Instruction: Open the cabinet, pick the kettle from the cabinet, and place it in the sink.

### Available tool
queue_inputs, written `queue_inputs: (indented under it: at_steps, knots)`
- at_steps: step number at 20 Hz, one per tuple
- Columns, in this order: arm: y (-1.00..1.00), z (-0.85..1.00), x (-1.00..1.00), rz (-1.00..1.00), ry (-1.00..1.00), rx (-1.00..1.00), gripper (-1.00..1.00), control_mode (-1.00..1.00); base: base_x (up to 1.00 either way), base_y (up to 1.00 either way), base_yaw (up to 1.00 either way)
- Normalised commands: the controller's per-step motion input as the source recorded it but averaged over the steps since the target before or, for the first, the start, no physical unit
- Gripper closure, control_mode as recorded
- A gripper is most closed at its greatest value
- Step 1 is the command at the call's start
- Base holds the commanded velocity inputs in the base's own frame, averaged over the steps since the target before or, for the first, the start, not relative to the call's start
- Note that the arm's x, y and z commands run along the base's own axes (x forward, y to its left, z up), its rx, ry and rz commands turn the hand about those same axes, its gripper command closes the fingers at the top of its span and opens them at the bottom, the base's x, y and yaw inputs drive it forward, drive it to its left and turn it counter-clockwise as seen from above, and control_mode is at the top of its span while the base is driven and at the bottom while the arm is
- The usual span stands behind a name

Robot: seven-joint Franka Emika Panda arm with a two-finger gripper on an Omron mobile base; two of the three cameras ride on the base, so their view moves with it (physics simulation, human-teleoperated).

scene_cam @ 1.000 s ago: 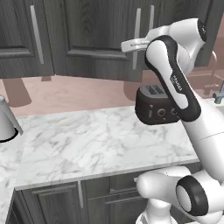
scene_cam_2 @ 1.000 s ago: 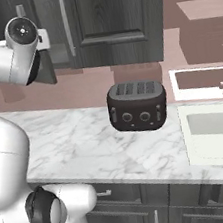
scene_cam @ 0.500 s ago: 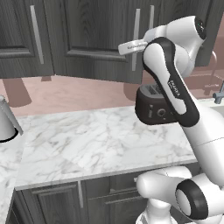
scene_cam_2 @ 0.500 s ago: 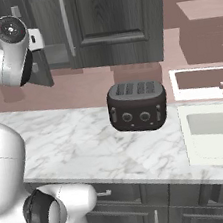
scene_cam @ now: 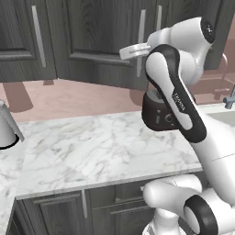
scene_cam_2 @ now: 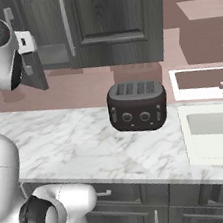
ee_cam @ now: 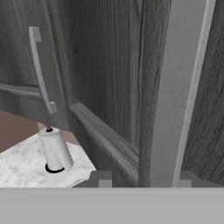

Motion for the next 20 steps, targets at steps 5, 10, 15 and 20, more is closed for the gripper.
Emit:
queue_inputs:
  at_steps: [5,10,15,20]
  knots:
    - [0.53,0.00,-0.35,-0.15,0.00,0.00,1.00,-1.00,0.00,0.00,0.00]
    - [0.53,0.00,-0.35,-0.15,0.00,0.00,1.00,-1.00,0.00,0.00,0.00]
    - [0.51,0.00,-0.31,-0.13,0.00,0.00,1.00,-1.00,0.00,0.00,0.00]
    - [0.45,0.00,-0.28,-0.10,0.00,0.00,1.00,-1.00,0.00,0.00,0.00]
